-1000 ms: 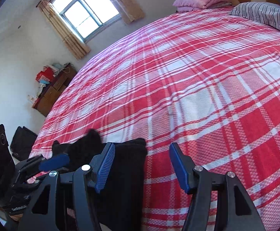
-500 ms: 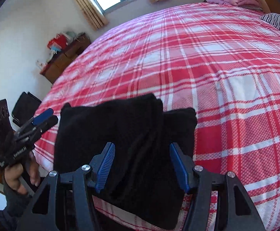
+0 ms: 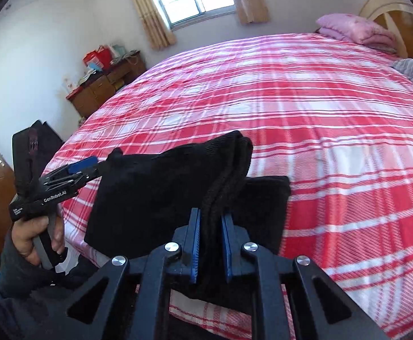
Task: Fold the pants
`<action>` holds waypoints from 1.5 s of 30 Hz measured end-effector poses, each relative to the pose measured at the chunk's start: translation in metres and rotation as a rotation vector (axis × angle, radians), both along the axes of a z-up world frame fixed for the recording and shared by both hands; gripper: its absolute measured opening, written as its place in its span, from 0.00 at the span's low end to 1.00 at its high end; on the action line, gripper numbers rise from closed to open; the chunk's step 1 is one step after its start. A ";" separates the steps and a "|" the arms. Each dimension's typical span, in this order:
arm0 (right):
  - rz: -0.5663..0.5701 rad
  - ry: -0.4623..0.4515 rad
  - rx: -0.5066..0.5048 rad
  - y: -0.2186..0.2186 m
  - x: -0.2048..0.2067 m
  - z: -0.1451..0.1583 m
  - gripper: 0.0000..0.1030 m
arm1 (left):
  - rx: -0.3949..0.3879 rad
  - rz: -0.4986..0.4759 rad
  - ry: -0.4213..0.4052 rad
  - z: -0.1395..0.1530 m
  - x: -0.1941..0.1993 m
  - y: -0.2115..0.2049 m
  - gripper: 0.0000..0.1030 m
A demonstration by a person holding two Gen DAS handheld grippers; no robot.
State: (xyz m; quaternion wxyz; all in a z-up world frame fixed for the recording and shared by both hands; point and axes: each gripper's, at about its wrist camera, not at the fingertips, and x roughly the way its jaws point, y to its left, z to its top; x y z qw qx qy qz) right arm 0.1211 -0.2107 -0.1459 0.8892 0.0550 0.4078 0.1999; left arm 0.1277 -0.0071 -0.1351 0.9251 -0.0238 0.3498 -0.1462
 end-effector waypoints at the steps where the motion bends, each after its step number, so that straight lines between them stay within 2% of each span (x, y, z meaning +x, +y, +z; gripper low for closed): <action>1: -0.017 0.012 -0.009 -0.003 0.000 -0.003 0.13 | 0.002 0.003 0.001 -0.002 0.001 0.001 0.78; 4: -0.027 0.095 -0.014 -0.015 0.005 -0.023 0.13 | 0.020 0.012 0.013 -0.011 0.004 0.001 0.86; 6: -0.041 0.146 0.007 -0.022 0.010 -0.037 0.14 | 0.041 0.018 0.039 -0.021 0.008 -0.001 0.87; 9: -0.048 0.176 0.071 -0.031 0.015 -0.038 0.17 | 0.060 0.021 0.068 -0.031 0.011 -0.001 0.87; 11: -0.064 0.142 0.059 -0.032 0.012 -0.030 0.24 | 0.053 0.024 0.074 -0.034 0.012 0.000 0.87; 13: -0.099 0.064 0.008 -0.030 0.006 -0.017 0.29 | 0.047 0.035 0.069 -0.032 0.011 0.002 0.88; 16: -0.055 -0.022 0.031 -0.017 0.005 0.004 0.31 | 0.046 0.059 0.049 -0.030 0.010 0.005 0.88; 19: 0.028 -0.057 0.069 0.001 0.011 0.010 0.50 | 0.057 0.081 0.036 -0.028 0.010 0.007 0.90; 21: 0.048 -0.023 0.069 0.013 0.024 0.000 0.50 | 0.068 0.093 0.030 -0.028 0.011 0.009 0.93; 25: -0.005 0.104 0.042 0.009 0.054 -0.036 0.50 | 0.067 0.107 0.041 -0.033 0.014 0.014 0.95; 27: 0.008 0.086 0.049 0.008 0.050 -0.031 0.50 | 0.068 0.110 0.048 -0.035 0.015 0.014 0.95; 31: -0.012 0.032 -0.010 0.010 0.029 -0.017 0.50 | 0.081 0.109 0.043 -0.032 0.013 0.011 0.95; 36: 0.048 -0.027 -0.099 0.017 -0.005 -0.007 0.50 | 0.095 0.101 0.047 -0.029 0.009 0.008 0.95; 41: 0.091 -0.008 -0.129 0.016 -0.032 -0.020 0.50 | 0.110 0.096 0.061 -0.029 0.004 0.007 0.95; 45: 0.111 -0.002 -0.183 0.018 -0.035 -0.034 0.51 | 0.135 0.094 0.059 -0.027 -0.001 0.005 0.95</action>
